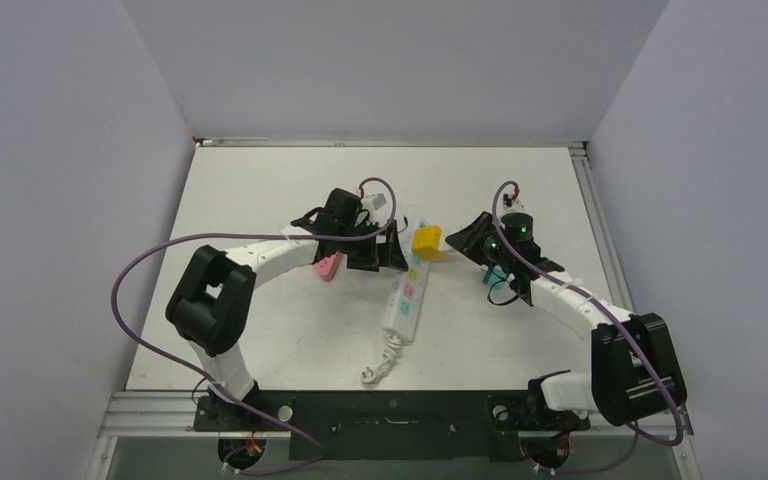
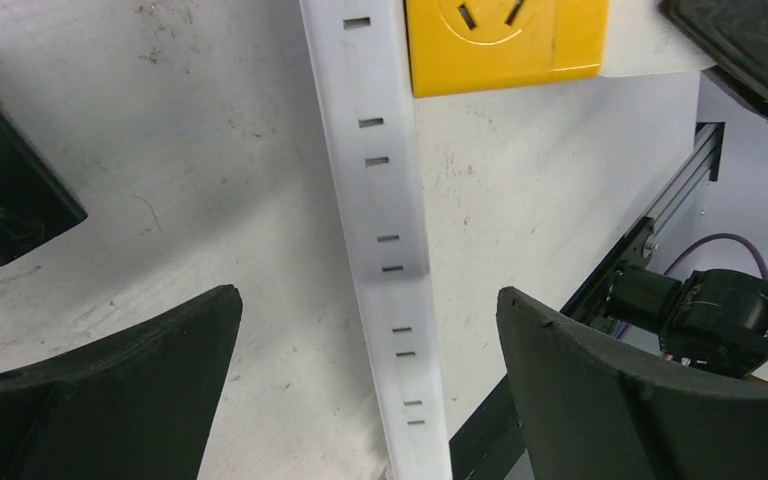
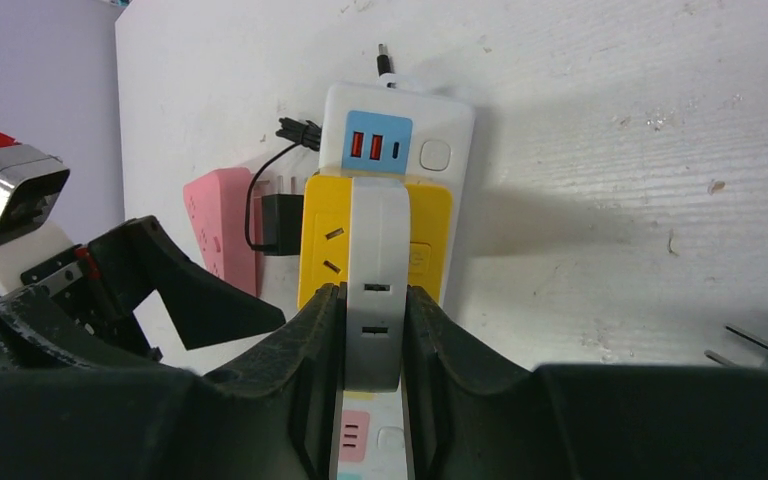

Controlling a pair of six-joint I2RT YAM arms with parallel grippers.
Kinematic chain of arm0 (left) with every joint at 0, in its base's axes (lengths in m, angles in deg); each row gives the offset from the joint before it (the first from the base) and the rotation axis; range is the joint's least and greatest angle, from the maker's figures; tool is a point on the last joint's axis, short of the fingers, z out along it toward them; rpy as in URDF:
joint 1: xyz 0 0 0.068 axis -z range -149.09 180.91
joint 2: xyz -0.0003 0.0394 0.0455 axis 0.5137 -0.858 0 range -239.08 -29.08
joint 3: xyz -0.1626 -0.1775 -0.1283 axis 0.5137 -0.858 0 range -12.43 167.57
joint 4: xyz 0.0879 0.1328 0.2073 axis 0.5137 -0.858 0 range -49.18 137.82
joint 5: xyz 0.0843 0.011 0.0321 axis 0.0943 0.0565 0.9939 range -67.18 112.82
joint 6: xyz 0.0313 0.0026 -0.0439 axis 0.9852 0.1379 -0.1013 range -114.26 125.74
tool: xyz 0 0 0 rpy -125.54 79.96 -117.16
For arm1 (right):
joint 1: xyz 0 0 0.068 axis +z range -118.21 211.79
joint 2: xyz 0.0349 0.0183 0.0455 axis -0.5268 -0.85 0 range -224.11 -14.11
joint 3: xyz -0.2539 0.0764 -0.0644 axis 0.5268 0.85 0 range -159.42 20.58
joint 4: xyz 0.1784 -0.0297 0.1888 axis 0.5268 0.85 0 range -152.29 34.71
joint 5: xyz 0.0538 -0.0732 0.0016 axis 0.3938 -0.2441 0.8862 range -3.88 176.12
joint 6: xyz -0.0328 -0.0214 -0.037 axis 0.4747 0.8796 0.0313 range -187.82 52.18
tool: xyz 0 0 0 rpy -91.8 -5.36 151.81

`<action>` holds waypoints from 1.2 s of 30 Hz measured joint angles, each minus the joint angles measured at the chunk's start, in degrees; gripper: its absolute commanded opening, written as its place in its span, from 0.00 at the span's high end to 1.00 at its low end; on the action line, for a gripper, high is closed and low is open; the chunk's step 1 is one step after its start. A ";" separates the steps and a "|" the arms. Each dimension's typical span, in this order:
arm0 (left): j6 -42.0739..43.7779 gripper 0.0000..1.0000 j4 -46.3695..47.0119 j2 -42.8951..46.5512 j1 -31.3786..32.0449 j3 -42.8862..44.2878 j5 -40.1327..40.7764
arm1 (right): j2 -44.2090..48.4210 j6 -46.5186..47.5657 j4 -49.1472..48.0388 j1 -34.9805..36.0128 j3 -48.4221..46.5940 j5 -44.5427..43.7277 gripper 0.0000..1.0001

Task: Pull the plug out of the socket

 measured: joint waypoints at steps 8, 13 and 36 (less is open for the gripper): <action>1.20 0.08 -2.14 -5.29 3.52 2.54 1.07 | 1.79 0.33 1.77 0.37 1.29 0.37 0.93; 2.67 0.26 -3.78 -6.25 4.83 3.87 3.56 | 1.90 0.46 2.27 0.48 1.31 0.39 0.93; 0.85 1.00 -4.72 -7.37 6.49 5.09 4.57 | 3.61 0.70 4.35 2.69 1.79 -1.90 0.95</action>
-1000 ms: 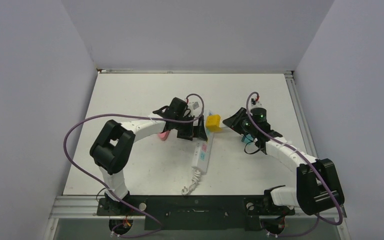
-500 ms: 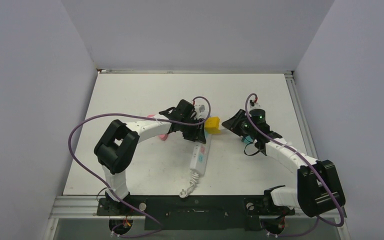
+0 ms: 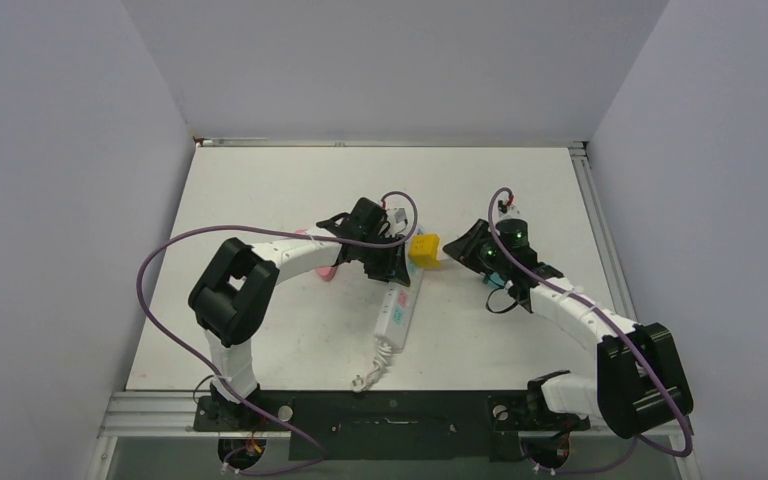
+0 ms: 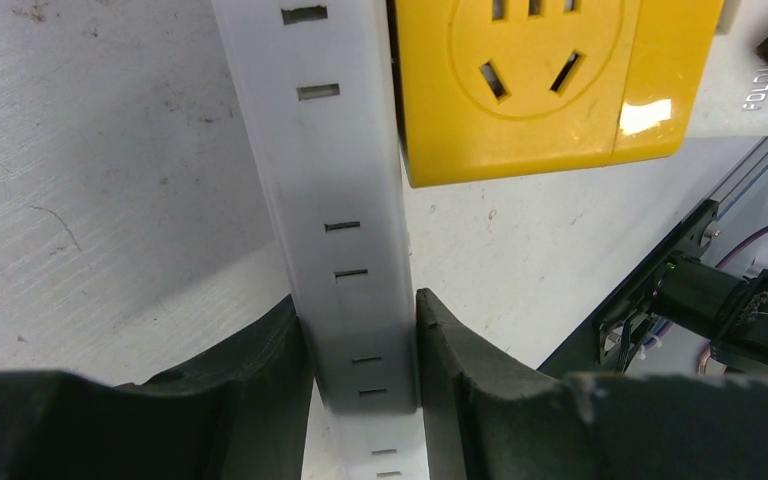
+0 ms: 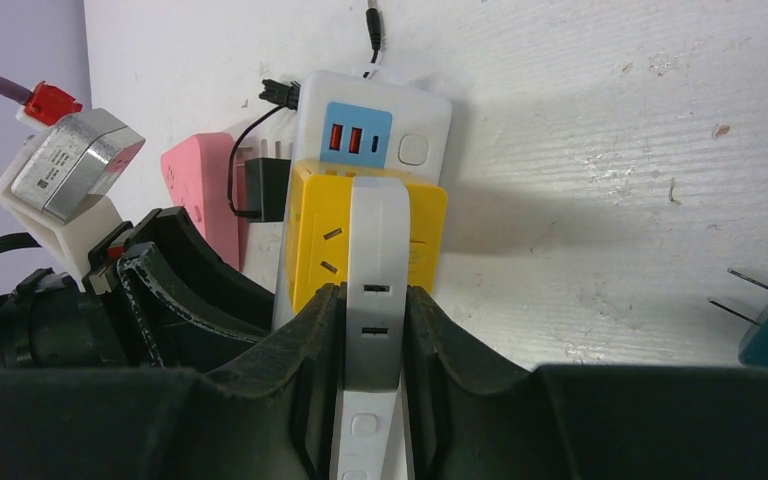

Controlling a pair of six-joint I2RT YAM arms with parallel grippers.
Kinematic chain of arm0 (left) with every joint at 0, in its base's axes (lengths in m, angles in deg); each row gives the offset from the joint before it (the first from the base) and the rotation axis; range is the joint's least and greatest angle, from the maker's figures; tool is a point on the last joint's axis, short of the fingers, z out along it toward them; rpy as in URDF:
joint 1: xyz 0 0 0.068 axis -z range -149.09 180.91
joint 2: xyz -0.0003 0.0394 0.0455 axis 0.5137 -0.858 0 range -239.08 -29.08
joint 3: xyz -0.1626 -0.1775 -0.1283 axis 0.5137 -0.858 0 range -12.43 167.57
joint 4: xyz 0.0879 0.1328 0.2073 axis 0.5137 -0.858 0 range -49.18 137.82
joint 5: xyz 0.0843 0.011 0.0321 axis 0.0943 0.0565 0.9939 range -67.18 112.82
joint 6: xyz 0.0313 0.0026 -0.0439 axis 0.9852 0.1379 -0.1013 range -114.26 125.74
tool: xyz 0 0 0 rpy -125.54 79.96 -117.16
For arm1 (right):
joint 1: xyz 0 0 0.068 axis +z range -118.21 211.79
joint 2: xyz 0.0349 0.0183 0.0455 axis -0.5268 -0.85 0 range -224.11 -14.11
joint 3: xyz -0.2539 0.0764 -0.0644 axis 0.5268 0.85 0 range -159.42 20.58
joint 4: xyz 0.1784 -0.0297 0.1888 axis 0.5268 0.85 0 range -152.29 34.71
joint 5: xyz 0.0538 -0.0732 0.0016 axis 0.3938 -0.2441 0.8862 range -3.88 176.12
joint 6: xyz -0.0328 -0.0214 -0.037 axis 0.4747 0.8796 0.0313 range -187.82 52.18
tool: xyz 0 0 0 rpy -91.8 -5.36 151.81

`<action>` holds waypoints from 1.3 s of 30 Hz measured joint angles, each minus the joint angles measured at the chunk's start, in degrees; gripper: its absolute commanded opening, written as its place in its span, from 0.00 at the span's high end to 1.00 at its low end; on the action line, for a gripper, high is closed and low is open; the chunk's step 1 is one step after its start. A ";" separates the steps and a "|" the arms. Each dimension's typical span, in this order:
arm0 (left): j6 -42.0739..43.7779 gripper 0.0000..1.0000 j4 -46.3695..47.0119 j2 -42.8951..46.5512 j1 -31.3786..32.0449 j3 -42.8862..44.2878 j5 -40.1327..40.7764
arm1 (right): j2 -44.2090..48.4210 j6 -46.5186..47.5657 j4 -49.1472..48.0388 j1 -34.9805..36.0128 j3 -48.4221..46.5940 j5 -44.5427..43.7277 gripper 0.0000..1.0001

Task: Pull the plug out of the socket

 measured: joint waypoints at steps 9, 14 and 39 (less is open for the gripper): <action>-0.07 1.00 -1.27 -0.22 -0.07 0.63 0.63 | 0.04 0.85 2.93 2.84 -2.16 -4.15 0.95; -0.04 1.00 -1.53 -0.26 -0.07 0.76 0.68 | 0.02 1.79 5.46 4.35 -3.67 -6.71 0.95; 1.36 1.00 -2.12 -1.25 -1.31 1.49 -2.29 | -1.77 2.73 4.24 0.33 -3.89 1.66 0.95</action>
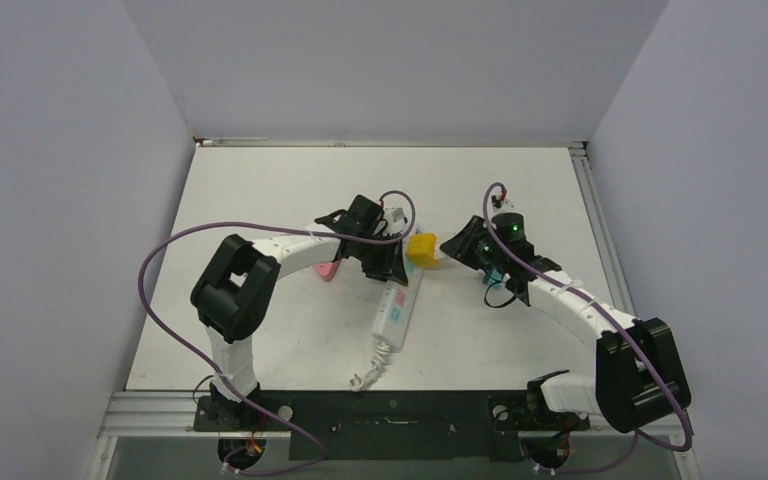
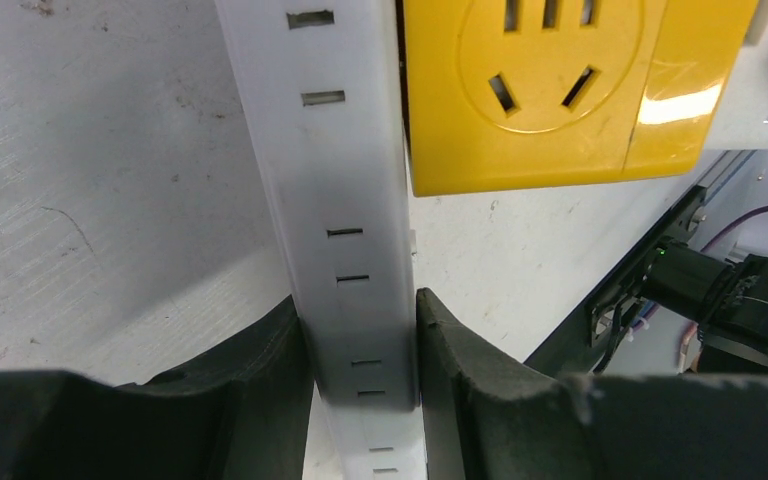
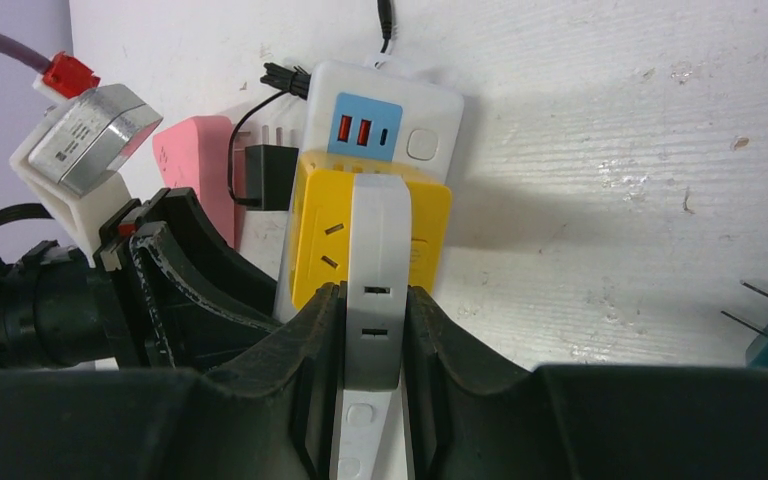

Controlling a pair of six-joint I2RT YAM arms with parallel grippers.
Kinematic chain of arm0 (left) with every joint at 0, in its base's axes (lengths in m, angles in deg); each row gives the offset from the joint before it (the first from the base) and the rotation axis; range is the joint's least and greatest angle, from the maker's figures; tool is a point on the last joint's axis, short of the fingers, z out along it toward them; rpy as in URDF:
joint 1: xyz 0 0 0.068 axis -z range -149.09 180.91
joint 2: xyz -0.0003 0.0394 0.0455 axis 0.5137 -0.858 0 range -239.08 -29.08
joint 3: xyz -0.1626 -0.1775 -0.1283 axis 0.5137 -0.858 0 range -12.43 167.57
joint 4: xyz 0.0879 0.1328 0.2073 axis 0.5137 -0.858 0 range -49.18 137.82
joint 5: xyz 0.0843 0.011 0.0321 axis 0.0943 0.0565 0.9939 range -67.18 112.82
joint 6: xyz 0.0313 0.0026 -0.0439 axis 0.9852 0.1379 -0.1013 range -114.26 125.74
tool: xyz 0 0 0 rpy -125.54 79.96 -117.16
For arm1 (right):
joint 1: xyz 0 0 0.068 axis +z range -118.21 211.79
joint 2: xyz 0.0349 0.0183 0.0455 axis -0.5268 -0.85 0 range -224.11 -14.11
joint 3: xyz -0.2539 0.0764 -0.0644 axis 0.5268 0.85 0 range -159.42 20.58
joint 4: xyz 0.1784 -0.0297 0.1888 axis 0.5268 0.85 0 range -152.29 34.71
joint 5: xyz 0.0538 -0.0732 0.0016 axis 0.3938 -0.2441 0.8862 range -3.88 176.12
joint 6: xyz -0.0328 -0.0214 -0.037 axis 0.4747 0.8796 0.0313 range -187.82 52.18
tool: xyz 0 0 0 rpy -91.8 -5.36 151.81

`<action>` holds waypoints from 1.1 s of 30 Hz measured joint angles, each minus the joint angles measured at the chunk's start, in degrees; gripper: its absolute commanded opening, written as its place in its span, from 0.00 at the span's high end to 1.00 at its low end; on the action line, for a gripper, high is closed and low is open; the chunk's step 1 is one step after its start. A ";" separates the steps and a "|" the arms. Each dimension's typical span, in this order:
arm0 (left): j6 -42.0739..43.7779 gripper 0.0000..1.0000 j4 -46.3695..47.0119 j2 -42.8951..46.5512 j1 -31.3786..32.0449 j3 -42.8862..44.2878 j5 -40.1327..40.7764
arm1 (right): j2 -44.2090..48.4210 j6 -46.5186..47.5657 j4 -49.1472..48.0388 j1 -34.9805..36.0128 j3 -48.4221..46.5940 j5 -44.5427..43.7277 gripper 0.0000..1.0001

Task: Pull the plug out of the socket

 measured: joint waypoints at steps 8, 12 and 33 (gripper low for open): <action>-0.09 1.00 0.09 -0.74 -1.64 0.00 -3.02 | 2.01 -0.33 -0.68 3.08 1.42 -5.51 0.95; -0.04 1.00 0.09 -0.74 -1.64 0.00 -3.02 | 2.14 -0.33 -0.50 3.32 1.42 -5.99 0.95; 0.11 1.00 0.04 -0.83 -1.51 0.00 -3.26 | -0.04 -1.81 -6.16 -2.86 3.67 6.32 0.95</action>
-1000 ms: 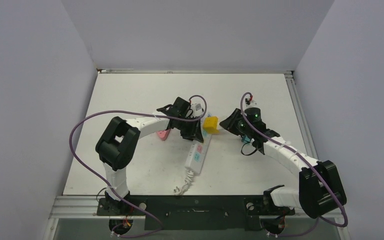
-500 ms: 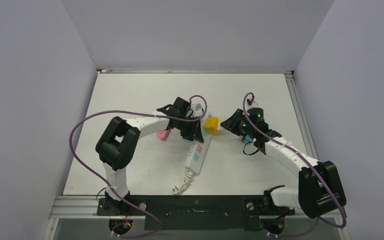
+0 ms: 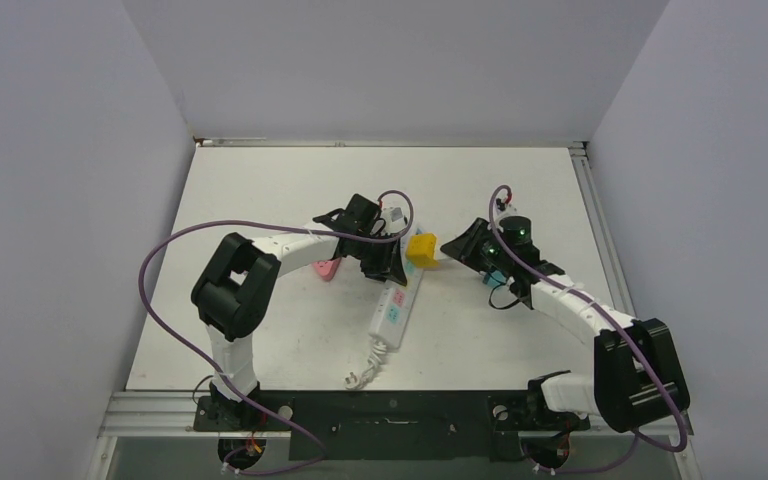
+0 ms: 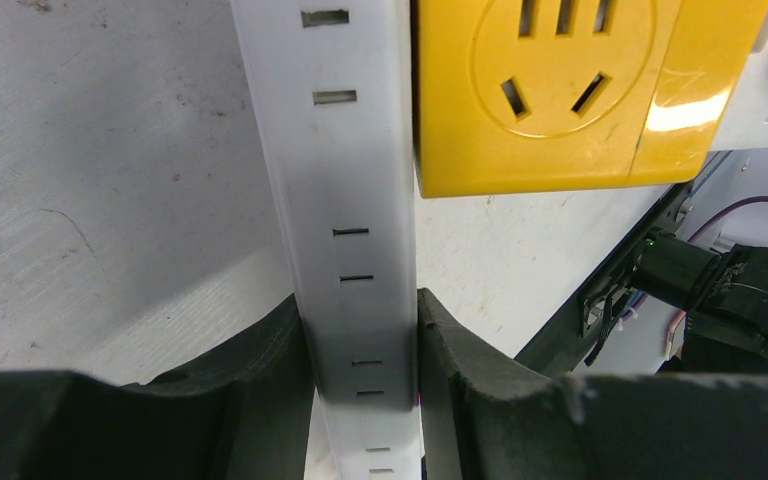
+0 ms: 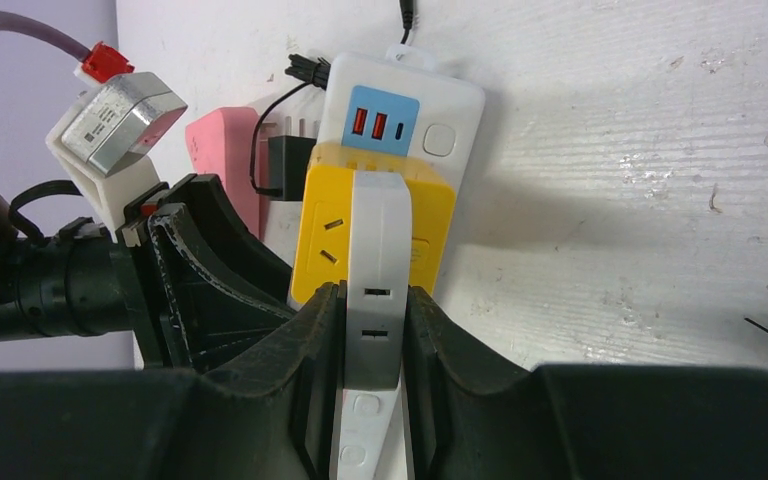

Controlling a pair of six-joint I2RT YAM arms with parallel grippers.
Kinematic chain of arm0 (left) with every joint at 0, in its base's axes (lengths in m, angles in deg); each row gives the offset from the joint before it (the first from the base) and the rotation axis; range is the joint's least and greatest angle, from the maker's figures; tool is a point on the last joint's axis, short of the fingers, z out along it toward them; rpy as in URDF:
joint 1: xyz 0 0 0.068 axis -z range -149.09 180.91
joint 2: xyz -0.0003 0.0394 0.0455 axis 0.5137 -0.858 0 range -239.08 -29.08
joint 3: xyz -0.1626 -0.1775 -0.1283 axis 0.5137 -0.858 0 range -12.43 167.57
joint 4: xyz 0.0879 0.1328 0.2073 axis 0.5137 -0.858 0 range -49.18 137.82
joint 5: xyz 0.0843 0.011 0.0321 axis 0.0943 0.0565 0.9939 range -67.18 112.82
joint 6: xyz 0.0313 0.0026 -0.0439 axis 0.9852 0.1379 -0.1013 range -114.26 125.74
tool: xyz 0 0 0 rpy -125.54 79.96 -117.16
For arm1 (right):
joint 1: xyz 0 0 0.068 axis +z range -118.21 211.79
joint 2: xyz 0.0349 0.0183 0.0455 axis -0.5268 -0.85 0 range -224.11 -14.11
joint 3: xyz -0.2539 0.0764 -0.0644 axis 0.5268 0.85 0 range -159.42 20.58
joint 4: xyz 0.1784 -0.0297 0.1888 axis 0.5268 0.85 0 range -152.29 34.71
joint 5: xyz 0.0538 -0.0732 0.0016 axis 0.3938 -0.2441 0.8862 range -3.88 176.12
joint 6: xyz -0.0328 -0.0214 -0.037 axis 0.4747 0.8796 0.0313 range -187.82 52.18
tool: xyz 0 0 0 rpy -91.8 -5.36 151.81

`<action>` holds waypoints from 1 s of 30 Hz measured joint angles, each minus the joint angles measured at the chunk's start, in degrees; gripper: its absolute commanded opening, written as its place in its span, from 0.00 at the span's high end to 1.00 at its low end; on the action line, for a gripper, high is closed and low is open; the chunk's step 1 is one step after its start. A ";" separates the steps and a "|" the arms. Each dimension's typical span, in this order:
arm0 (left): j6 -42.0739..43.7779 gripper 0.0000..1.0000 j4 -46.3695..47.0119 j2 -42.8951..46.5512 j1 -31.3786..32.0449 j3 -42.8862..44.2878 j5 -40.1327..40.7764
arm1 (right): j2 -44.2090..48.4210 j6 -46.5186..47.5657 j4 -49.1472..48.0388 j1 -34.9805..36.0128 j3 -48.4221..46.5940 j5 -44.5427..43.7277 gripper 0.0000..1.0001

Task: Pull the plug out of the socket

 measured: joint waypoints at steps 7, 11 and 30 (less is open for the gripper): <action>-0.20 1.00 -0.26 -0.02 -0.13 0.00 -0.02 | 0.55 2.51 8.33 5.38 -4.92 -9.40 0.95; -0.17 1.00 -0.20 -0.02 -0.13 0.00 0.00 | 0.24 3.45 11.30 6.14 -6.62 -11.45 0.95; -0.15 1.00 0.20 -0.33 -0.52 0.00 -1.05 | -1.57 4.39 10.32 -0.17 -6.23 0.72 0.95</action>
